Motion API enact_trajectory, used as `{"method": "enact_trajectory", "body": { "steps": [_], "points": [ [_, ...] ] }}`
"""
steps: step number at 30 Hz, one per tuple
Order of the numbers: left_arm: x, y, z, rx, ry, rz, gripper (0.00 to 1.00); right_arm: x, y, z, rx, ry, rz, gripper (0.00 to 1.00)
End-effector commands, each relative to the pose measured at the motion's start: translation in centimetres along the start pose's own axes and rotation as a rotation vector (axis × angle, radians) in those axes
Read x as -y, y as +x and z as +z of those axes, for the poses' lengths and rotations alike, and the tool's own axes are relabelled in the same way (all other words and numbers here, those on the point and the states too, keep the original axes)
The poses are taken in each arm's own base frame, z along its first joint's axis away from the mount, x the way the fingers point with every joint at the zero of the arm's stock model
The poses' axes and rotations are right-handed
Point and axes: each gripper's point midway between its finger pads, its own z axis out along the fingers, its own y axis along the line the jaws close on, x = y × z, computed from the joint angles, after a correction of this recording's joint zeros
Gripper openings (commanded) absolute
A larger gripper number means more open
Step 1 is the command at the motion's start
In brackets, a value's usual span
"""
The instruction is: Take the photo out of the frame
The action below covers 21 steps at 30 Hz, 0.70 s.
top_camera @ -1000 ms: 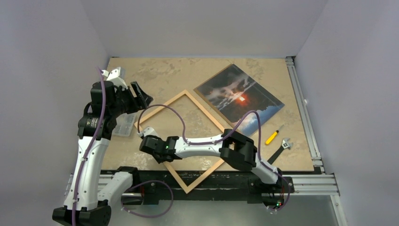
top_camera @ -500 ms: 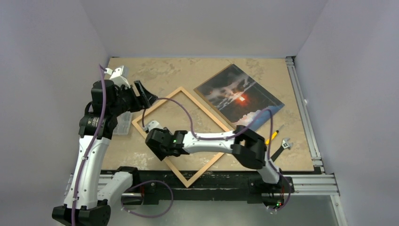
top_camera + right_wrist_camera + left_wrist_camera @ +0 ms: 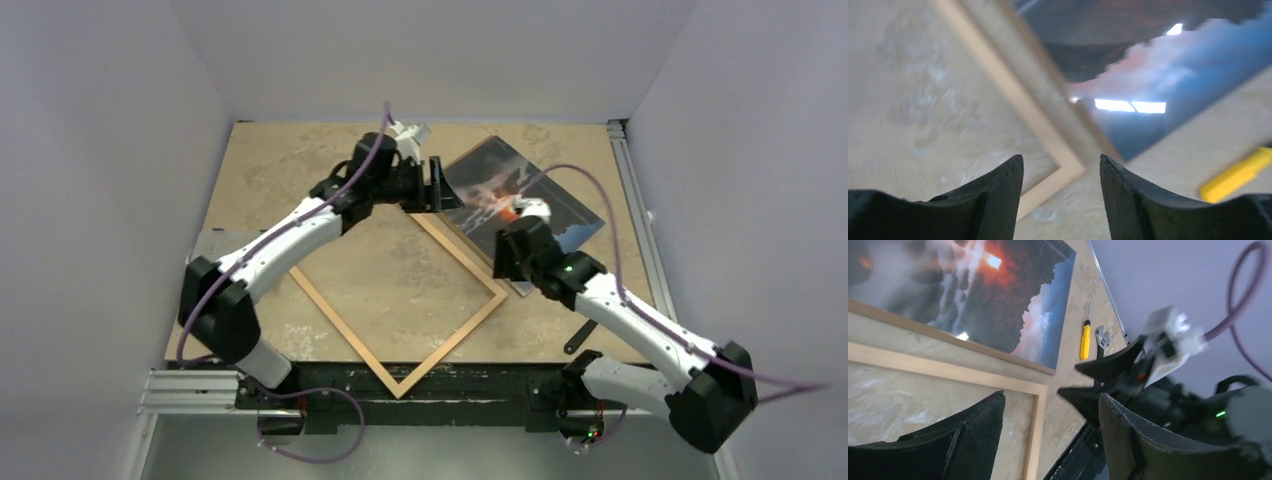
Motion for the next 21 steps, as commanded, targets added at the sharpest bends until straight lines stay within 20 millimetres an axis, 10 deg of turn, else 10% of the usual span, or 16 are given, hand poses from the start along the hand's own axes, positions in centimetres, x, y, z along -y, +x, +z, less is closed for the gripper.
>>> {"method": "enact_trajectory", "body": {
  "steps": [1, 11, 21],
  "points": [
    [3.0, 0.3, 6.0, -0.033, 0.092, 0.007, 0.66, 7.8, -4.4, -1.2, 0.169, 0.110, 0.310, 0.54],
    [3.4, 3.7, 15.6, -0.187, 0.126, 0.046, 0.63, 22.0, -7.6, 1.1, 0.246, 0.307, 0.658, 0.58],
    [-0.9, 6.9, 19.8, -0.290, -0.003, 0.123, 0.59, 27.6, -5.7, 3.5, 0.219, 0.320, 0.810, 0.35]
  ]
}}
